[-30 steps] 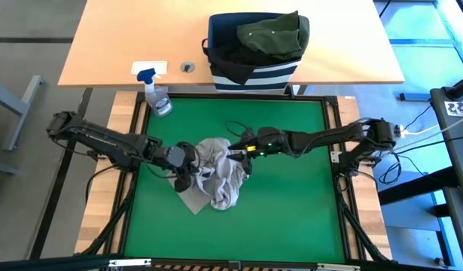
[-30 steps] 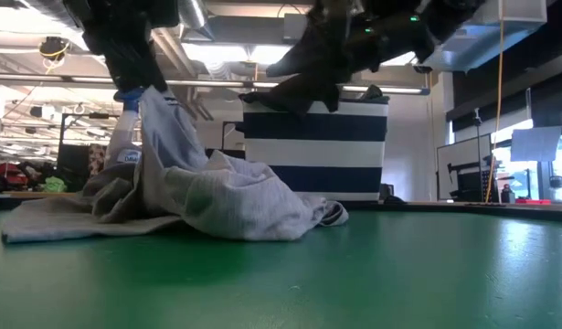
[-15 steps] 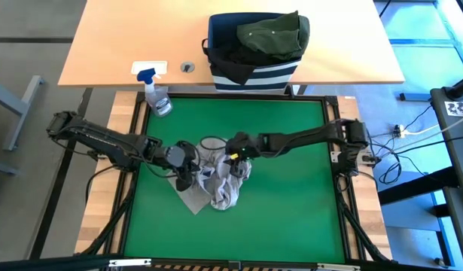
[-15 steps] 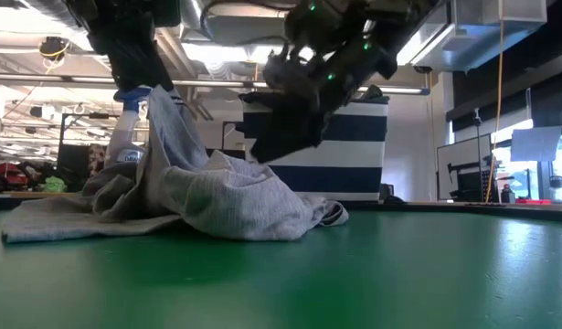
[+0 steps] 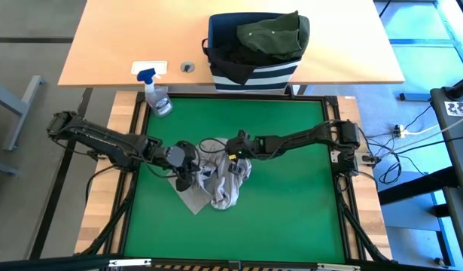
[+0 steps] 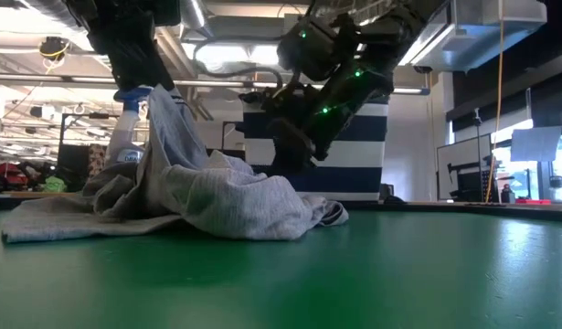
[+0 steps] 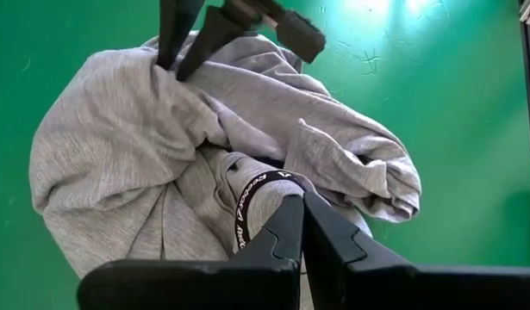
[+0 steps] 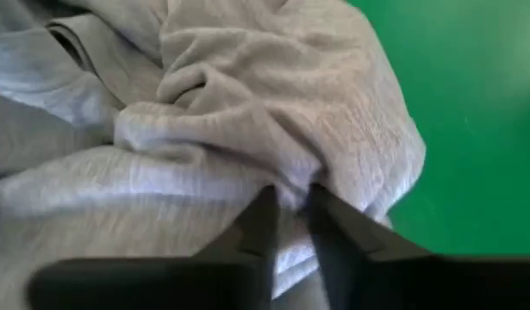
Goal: Fold Laundry from Bin
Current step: Fold the gray shirt
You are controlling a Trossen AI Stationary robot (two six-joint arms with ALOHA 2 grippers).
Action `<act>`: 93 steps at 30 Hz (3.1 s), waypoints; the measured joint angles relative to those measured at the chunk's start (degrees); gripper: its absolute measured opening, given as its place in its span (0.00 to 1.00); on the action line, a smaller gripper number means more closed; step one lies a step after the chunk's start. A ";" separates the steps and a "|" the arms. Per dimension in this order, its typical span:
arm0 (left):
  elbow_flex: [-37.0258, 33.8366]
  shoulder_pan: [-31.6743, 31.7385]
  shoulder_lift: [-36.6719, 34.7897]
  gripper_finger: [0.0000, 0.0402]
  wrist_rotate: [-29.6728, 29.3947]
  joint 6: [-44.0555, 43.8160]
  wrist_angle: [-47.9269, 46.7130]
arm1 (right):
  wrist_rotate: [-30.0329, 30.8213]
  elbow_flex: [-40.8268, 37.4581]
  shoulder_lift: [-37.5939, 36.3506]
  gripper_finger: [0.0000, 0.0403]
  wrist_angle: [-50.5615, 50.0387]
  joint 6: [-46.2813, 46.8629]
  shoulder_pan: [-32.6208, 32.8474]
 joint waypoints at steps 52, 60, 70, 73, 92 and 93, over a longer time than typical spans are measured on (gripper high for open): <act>24.76 14.42 5.83 0.00 -12.74 18.97 10.93 | -20.09 -0.09 -23.33 0.54 -2.49 20.84 1.15; 24.74 16.38 6.95 0.00 -13.20 18.98 11.26 | -5.51 -0.07 -20.04 0.50 0.15 27.89 5.38; 24.74 16.41 6.99 0.00 -12.50 19.02 11.24 | 11.94 -0.04 -19.15 0.49 1.90 23.02 4.84; 24.74 16.41 6.99 0.00 -12.39 19.02 11.24 | 8.18 -0.09 -17.89 0.49 3.11 21.57 4.85; 28.68 16.45 3.39 0.00 -12.87 24.42 7.52 | 0.61 2.39 -34.58 0.02 -13.63 11.35 4.87; 29.38 16.46 3.04 0.00 -12.85 25.00 6.84 | -0.19 3.55 -36.90 0.01 -16.05 11.13 4.87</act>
